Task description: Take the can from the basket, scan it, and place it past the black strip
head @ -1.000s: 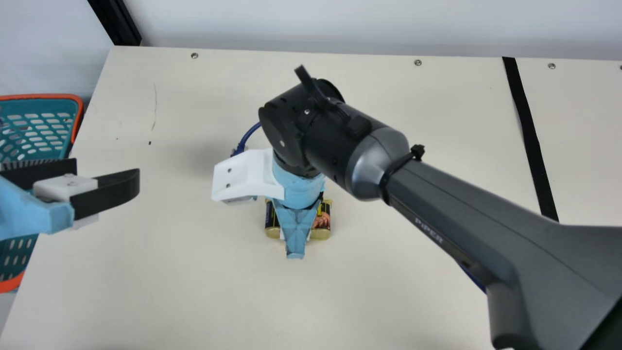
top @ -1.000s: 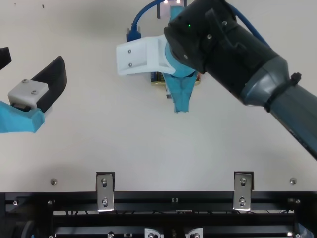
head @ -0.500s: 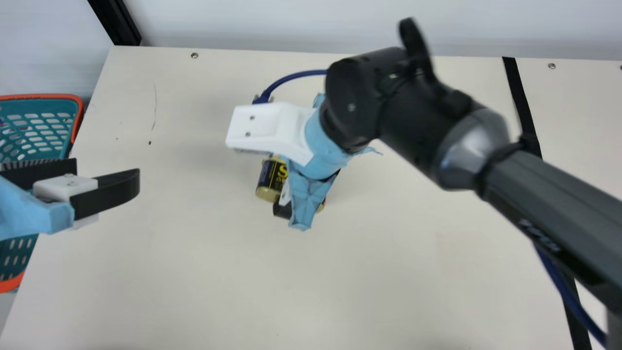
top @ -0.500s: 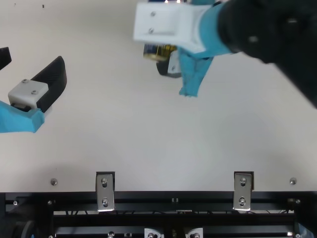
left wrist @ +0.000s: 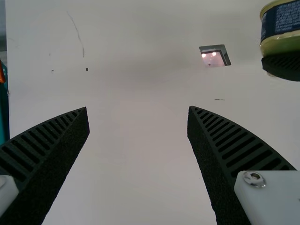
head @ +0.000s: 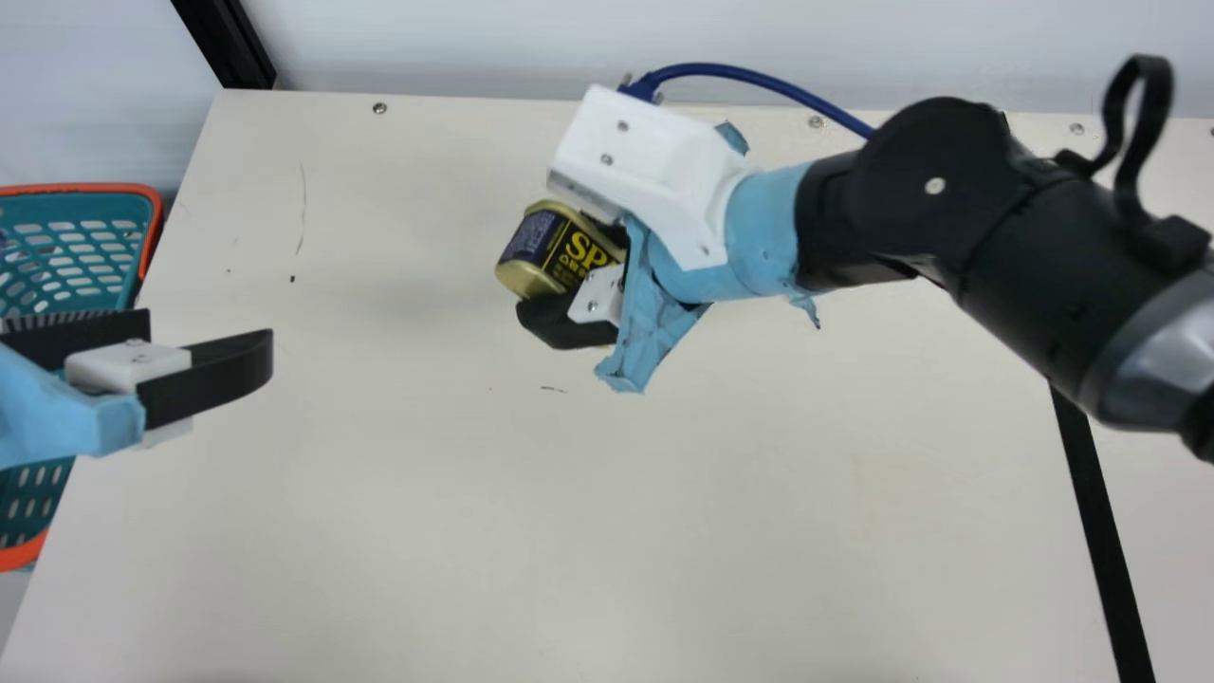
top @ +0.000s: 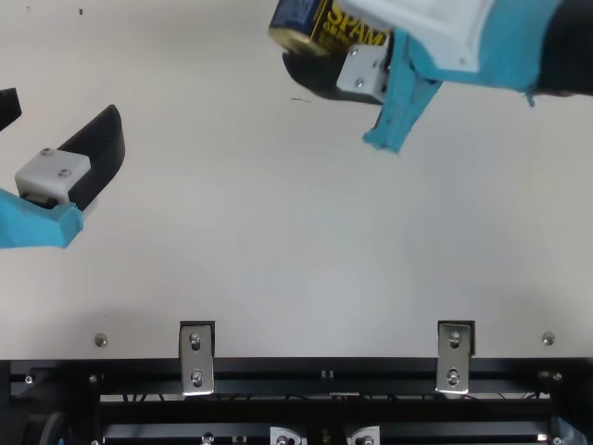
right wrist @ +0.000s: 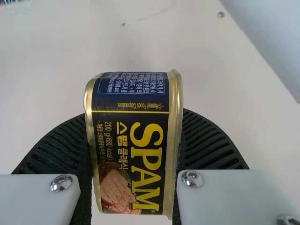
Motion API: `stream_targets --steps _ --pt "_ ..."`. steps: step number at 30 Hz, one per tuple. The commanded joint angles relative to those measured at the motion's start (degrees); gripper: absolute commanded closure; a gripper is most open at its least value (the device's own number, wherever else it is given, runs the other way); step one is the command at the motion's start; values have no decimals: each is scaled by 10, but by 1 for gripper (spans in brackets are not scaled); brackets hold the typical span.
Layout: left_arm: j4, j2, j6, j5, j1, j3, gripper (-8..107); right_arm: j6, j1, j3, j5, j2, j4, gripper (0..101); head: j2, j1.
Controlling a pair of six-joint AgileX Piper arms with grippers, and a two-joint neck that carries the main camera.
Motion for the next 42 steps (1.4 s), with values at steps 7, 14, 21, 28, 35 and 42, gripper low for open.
stream_targets --steps 7,14,21,28,35,42 --pt "0 0 0 0 0 0 9 -229 -59 50 51 7 298 101 -2 -2" --pt "0 0 0 0 0 0 9 -334 -92 76 97 39 390 101 -2 -2" --pt "0 0 0 0 0 0 9 -391 -102 79 122 81 432 101 -2 -2" --pt "0 0 0 0 0 0 9 -418 -101 59 119 123 458 101 -2 -2" --pt "0 0 0 0 0 0 9 -425 -96 32 109 161 473 101 -2 -2" --pt "0 0 0 0 0 0 9 -420 -93 17 106 165 478 101 -2 -2"
